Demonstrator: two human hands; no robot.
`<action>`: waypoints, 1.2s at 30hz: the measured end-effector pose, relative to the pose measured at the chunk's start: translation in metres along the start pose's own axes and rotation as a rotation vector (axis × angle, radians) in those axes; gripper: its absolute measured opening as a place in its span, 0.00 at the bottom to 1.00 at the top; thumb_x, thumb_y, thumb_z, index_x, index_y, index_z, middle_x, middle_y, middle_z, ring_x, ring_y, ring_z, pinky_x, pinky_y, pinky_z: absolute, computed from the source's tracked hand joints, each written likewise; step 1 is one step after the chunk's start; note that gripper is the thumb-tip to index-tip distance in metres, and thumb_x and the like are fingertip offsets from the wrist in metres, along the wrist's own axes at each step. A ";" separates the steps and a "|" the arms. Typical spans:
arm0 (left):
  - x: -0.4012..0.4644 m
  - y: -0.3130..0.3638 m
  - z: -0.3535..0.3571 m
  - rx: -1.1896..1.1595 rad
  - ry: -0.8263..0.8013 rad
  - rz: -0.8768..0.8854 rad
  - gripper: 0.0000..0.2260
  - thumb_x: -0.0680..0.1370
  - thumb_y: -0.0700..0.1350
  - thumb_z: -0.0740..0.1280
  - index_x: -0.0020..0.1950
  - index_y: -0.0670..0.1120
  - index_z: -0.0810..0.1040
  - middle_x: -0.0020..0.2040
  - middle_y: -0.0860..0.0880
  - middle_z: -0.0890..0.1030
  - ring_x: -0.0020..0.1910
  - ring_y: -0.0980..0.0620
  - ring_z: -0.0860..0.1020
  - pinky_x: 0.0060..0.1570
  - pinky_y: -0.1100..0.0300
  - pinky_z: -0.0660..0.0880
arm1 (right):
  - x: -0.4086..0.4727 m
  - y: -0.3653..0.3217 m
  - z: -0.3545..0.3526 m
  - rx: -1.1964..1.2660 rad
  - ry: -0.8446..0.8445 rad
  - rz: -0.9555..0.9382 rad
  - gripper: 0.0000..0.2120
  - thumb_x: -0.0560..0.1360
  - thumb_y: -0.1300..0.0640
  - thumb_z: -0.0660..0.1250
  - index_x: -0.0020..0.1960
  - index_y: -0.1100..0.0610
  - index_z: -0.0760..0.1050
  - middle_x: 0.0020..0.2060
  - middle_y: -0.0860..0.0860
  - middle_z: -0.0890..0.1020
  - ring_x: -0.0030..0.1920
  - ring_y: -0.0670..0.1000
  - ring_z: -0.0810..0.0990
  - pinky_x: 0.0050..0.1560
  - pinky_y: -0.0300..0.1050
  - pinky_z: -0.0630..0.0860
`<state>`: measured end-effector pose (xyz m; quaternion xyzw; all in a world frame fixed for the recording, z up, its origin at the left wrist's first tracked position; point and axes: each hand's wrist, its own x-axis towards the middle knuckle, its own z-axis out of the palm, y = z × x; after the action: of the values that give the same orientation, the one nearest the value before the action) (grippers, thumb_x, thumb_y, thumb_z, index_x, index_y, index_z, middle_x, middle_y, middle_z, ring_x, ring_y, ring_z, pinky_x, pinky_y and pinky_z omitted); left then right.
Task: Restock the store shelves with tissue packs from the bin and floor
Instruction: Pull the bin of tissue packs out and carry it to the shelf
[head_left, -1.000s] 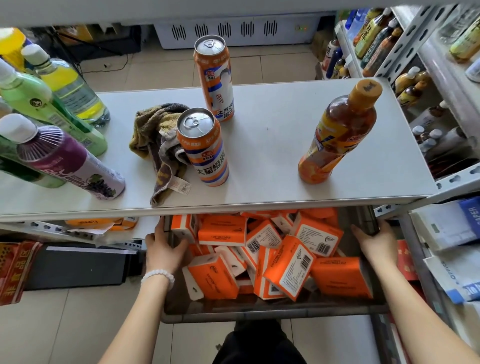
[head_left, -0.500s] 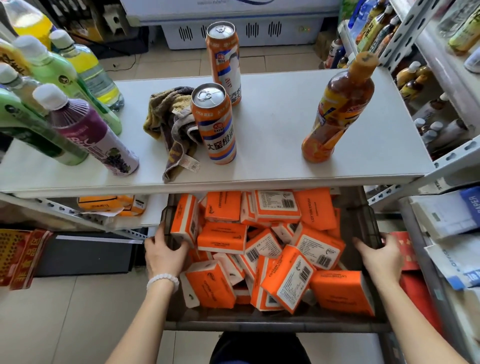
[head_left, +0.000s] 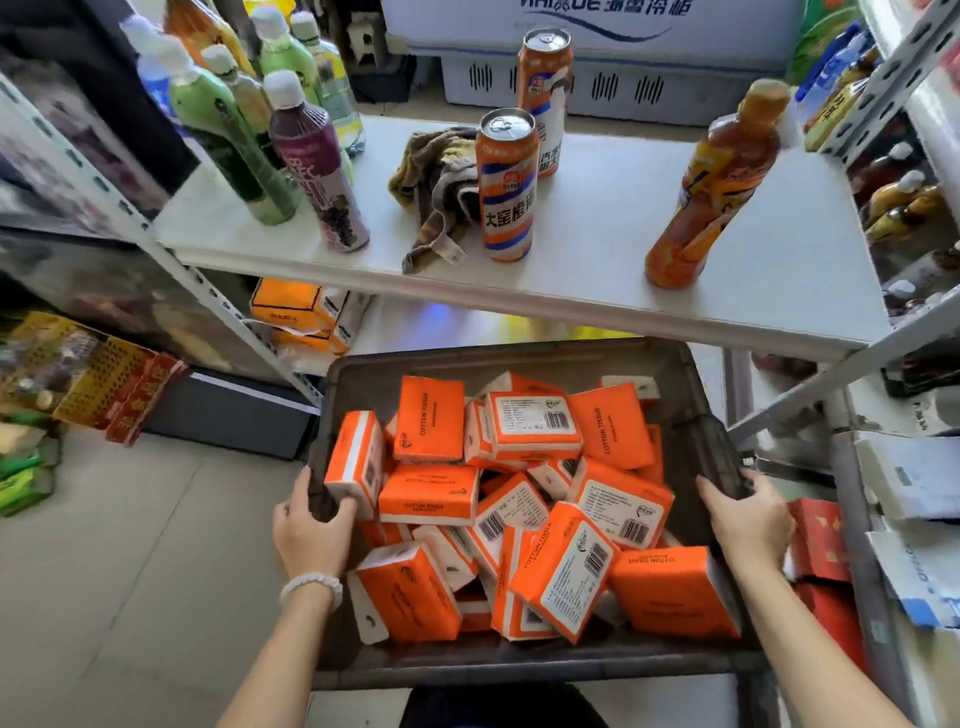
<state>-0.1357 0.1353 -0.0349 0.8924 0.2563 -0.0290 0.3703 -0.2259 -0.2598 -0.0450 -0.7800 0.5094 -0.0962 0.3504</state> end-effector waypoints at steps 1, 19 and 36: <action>-0.011 -0.011 -0.008 -0.014 0.032 -0.022 0.27 0.76 0.45 0.67 0.74 0.49 0.62 0.65 0.39 0.69 0.64 0.40 0.69 0.60 0.44 0.69 | -0.006 0.000 -0.002 -0.007 -0.018 -0.033 0.22 0.70 0.51 0.72 0.58 0.65 0.76 0.50 0.65 0.81 0.54 0.65 0.77 0.52 0.53 0.71; -0.126 -0.144 -0.135 -0.163 0.423 -0.393 0.20 0.78 0.43 0.65 0.70 0.44 0.69 0.67 0.41 0.73 0.66 0.40 0.70 0.62 0.44 0.68 | -0.105 -0.072 0.057 -0.112 -0.391 -0.374 0.19 0.72 0.53 0.71 0.59 0.61 0.77 0.54 0.61 0.81 0.55 0.63 0.77 0.53 0.52 0.73; -0.129 -0.247 -0.265 -0.251 0.854 -0.681 0.20 0.76 0.46 0.67 0.68 0.45 0.73 0.65 0.41 0.75 0.65 0.40 0.71 0.64 0.46 0.67 | -0.287 -0.234 0.198 -0.159 -0.721 -0.764 0.20 0.71 0.50 0.70 0.60 0.58 0.75 0.51 0.59 0.81 0.53 0.61 0.77 0.50 0.52 0.73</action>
<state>-0.4028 0.4051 0.0285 0.6409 0.6587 0.2476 0.3066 -0.0887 0.1317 0.0195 -0.9178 0.0418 0.0960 0.3829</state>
